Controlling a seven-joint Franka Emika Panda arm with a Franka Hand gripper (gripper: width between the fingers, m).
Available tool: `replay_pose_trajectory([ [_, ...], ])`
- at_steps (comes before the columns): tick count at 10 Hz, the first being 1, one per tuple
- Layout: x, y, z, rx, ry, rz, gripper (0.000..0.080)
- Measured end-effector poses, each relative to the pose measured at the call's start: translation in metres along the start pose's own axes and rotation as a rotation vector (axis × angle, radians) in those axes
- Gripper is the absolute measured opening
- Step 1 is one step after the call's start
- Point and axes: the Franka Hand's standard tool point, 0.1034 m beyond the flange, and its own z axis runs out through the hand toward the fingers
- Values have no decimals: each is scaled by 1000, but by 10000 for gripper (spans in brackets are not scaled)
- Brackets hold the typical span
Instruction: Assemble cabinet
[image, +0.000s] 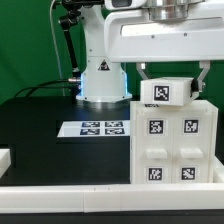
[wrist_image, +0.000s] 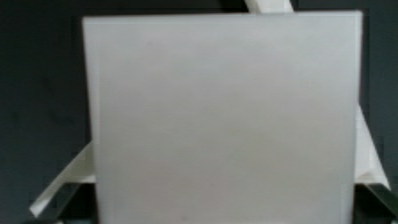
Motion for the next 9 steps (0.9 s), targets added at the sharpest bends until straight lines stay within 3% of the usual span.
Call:
replay_pose_trajectory([
  [6,-4,-10,1,19,16,551,564],
  [9,-2,-12,1,54,15,785,564],
])
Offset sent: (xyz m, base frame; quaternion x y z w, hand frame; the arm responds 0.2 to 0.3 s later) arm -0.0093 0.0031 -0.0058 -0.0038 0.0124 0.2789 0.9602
